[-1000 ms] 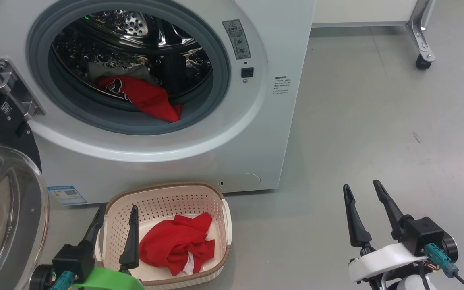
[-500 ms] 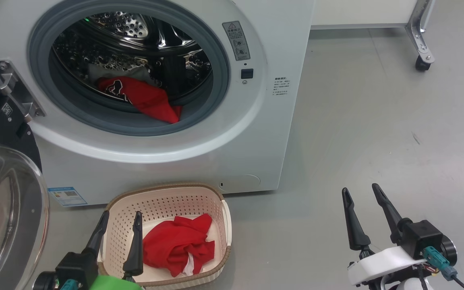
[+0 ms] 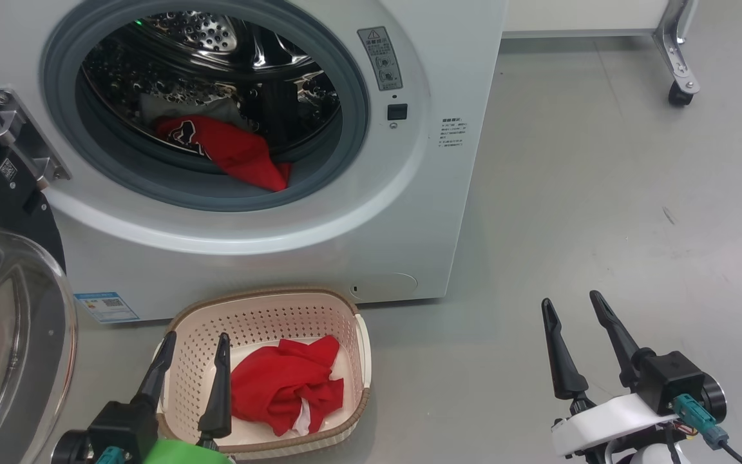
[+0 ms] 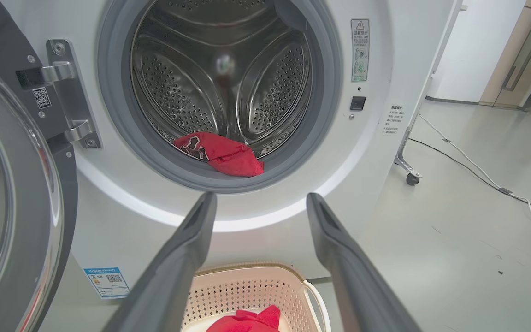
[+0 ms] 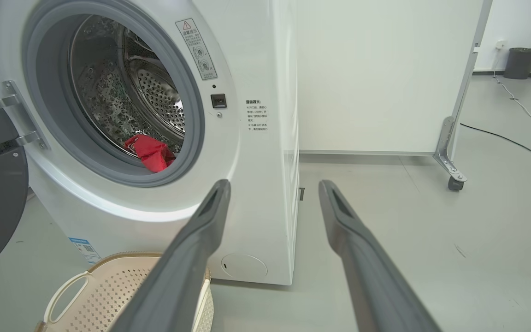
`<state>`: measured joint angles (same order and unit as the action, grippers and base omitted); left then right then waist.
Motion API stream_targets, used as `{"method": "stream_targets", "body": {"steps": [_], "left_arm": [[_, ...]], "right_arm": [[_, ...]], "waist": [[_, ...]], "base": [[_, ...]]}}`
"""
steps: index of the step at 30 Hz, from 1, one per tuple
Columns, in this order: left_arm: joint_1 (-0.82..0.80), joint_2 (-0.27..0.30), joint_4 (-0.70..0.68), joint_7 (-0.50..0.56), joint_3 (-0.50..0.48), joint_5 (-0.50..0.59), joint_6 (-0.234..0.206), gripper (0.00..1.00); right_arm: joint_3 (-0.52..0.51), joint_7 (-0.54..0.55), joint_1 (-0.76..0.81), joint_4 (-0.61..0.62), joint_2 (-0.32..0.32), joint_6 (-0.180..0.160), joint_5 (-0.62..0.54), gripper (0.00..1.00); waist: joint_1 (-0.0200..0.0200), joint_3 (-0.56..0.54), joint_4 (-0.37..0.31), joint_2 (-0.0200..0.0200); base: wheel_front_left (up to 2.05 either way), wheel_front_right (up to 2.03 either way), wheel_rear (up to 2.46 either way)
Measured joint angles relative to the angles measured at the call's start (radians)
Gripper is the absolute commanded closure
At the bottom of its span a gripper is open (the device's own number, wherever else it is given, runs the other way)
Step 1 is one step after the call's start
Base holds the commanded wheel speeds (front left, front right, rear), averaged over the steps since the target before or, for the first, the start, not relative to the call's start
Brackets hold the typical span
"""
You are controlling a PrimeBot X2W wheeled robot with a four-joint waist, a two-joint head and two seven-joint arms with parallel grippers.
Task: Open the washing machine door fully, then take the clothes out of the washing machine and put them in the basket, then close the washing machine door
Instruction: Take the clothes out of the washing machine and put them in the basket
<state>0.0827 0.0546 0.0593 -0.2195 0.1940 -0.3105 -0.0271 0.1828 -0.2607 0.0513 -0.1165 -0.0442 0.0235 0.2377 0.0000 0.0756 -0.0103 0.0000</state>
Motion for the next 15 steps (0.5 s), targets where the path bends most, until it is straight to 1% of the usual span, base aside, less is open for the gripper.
{"method": "stream_targets", "body": {"steps": [9,13,15], "left_arm": [[-0.009,0.000,-0.028,0.026,0.007,-0.001,0.002,0.00],[-0.071,0.000,-0.033,0.053,0.019,-0.005,0.008,0.00],[-0.107,0.000,-0.033,0.065,0.025,-0.009,0.020,0.00]], "right_arm": [[0.012,0.000,-0.003,0.027,0.000,-0.001,0.000,0.00],[0.017,0.000,-0.012,0.049,0.000,-0.001,-0.001,0.00],[0.020,0.000,-0.023,0.059,0.000,-0.001,-0.002,0.00]], "waist": [[0.0000,0.049,-0.010,0.0000],[0.0000,0.092,-0.019,0.0000],[0.0000,0.114,-0.024,0.0000]], "base": [[0.00,0.00,0.00],[0.00,0.00,0.00],[0.00,0.00,0.00]]}}
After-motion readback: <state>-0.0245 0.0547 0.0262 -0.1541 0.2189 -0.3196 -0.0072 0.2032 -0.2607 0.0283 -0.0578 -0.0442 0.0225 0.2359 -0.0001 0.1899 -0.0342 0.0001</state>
